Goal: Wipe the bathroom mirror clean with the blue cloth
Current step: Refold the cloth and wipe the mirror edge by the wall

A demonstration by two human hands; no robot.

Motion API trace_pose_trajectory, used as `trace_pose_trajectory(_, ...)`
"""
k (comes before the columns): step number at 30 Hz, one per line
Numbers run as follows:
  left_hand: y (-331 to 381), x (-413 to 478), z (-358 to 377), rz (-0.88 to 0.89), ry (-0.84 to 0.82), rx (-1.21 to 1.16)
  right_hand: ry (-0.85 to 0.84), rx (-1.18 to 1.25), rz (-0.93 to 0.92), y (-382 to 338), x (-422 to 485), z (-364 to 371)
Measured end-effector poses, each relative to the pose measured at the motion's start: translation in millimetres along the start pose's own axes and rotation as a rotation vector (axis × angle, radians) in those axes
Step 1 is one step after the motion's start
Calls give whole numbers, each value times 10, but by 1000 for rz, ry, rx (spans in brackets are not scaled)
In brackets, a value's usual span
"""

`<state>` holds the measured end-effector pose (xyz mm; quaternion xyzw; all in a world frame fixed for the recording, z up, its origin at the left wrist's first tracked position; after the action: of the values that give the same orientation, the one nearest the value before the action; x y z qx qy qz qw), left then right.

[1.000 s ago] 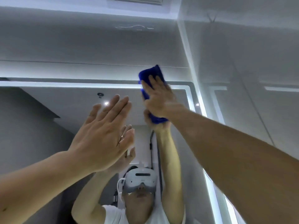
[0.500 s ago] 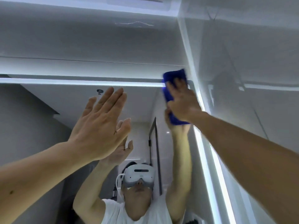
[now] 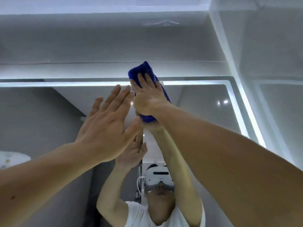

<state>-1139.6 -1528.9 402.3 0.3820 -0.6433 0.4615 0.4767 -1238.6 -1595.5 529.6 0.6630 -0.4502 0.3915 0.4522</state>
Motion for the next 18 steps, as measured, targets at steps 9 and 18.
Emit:
trace_pose_trajectory(9, 147, 154, -52, -37, -27, -30, -12, -118, -240, 244, -768, 20)
trace_pose_trajectory(18, 247, 11, 149, 14, -117, -24, 120, -144, 296, 1998, -1334, -735)
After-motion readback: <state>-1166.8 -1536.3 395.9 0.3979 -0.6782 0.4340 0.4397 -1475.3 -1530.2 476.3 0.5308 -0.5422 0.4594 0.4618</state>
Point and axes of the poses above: each hand's wrist, its own x-axis towards the middle knuckle, its own z-axis out of the palm, y = z × x, the point moved 7 cm from there along x, towards the middle knuckle, and after that the axes turned 10 degrees about x, right-handed, at the moved point
